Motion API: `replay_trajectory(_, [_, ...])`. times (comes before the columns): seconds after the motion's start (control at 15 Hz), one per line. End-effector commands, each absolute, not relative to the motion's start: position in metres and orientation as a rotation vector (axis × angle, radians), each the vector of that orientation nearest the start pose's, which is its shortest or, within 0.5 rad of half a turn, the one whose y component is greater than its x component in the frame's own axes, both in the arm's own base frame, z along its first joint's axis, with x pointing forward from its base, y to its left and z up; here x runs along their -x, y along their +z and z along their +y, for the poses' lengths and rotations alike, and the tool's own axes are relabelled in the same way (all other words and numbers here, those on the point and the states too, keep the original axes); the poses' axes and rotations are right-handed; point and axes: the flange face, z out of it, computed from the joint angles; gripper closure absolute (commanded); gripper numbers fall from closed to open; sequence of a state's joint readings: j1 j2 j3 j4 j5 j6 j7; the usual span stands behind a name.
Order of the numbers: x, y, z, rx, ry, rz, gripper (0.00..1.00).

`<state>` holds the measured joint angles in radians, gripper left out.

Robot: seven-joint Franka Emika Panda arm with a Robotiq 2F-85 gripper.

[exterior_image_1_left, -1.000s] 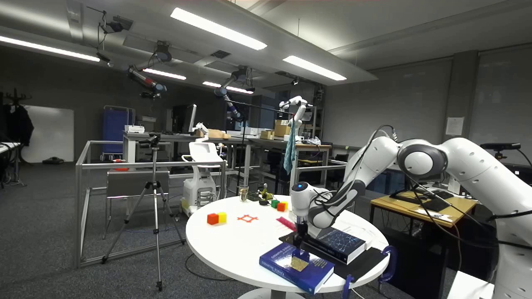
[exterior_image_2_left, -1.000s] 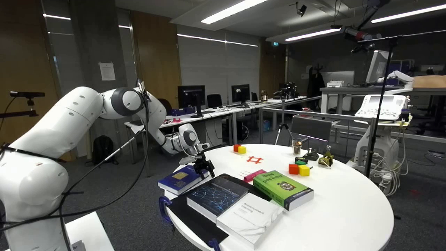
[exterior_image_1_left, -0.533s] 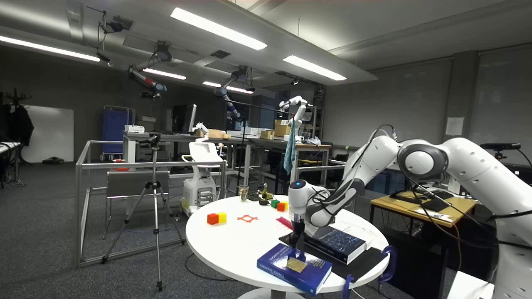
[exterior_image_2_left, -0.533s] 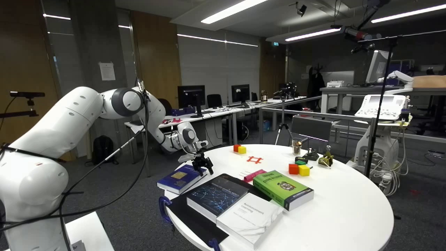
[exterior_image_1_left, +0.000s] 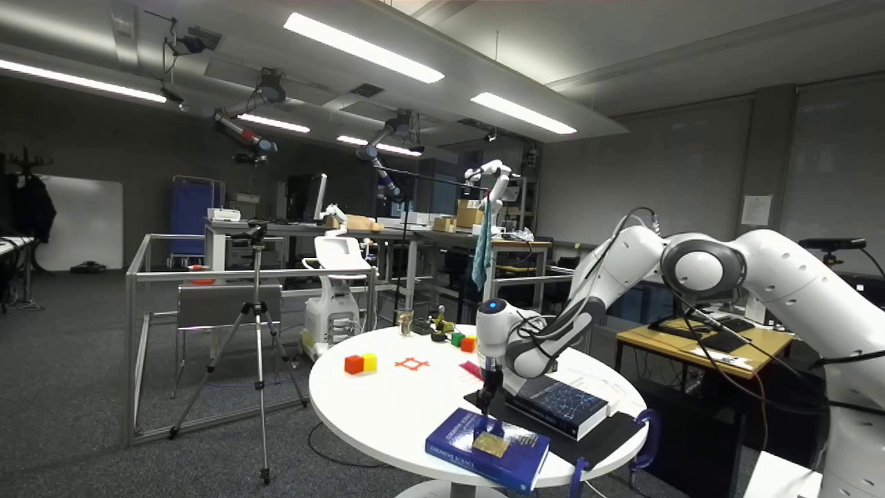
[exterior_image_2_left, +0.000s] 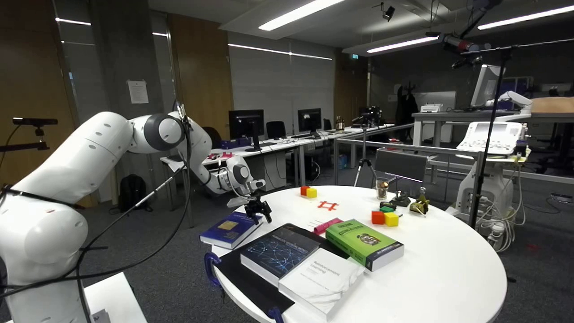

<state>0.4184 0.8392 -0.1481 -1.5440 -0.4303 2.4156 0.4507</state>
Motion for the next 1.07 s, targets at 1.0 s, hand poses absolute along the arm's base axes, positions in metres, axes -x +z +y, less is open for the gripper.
replay_trajectory(1.0, [-0.663, 0.153, 0.24, 3.439, -0.202, -0.405, 0.0])
